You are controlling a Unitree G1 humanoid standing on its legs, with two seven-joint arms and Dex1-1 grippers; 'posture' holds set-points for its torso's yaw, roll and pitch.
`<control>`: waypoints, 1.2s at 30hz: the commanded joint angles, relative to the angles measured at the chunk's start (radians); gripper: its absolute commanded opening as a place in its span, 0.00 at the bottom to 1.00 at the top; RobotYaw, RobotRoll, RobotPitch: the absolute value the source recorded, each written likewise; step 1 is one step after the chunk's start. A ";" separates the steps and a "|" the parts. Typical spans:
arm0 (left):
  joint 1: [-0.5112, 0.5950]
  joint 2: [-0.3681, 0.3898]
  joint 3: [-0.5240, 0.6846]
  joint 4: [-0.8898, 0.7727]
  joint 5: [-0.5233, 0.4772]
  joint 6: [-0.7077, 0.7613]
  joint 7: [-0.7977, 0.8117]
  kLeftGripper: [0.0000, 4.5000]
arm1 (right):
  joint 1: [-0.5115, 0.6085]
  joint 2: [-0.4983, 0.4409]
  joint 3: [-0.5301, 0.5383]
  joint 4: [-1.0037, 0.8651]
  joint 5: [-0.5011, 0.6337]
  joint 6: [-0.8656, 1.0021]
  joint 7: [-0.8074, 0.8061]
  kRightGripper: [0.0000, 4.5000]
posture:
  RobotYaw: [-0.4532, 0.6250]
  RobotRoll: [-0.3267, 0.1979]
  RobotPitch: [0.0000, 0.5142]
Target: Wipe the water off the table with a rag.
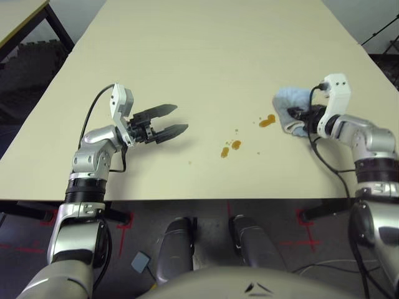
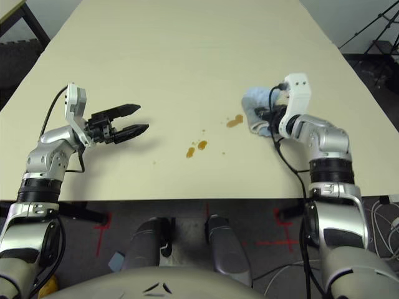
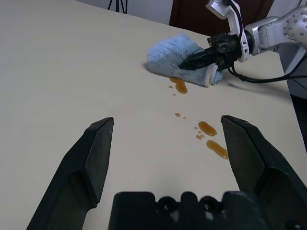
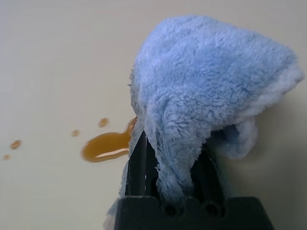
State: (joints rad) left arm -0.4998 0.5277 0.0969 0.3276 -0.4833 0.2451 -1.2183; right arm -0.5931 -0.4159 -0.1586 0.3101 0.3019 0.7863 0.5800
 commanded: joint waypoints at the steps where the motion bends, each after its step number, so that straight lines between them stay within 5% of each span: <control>1: 0.010 0.010 -0.011 -0.022 0.006 0.014 -0.005 1.00 | 0.059 0.061 0.075 -0.054 0.023 0.092 -0.004 0.02 | 0.25 0.62 0.29; 13: 0.015 0.008 -0.009 -0.031 0.005 0.024 -0.002 1.00 | 0.099 0.146 0.150 -0.182 0.035 0.183 -0.004 0.02 | 0.26 0.62 0.29; 28: 0.009 0.001 -0.014 -0.017 0.010 0.015 -0.005 1.00 | 0.146 0.110 0.211 -0.280 0.090 0.270 0.053 0.02 | 0.25 0.62 0.28; 36: 0.011 -0.005 -0.016 -0.016 0.011 0.011 -0.002 1.00 | 0.100 0.080 0.105 -0.143 0.031 0.175 -0.069 0.02 | 0.25 0.62 0.28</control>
State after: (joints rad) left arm -0.4973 0.5243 0.0942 0.3184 -0.4832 0.2611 -1.2181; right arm -0.5131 -0.3191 -0.0377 0.0767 0.3787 0.9554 0.5739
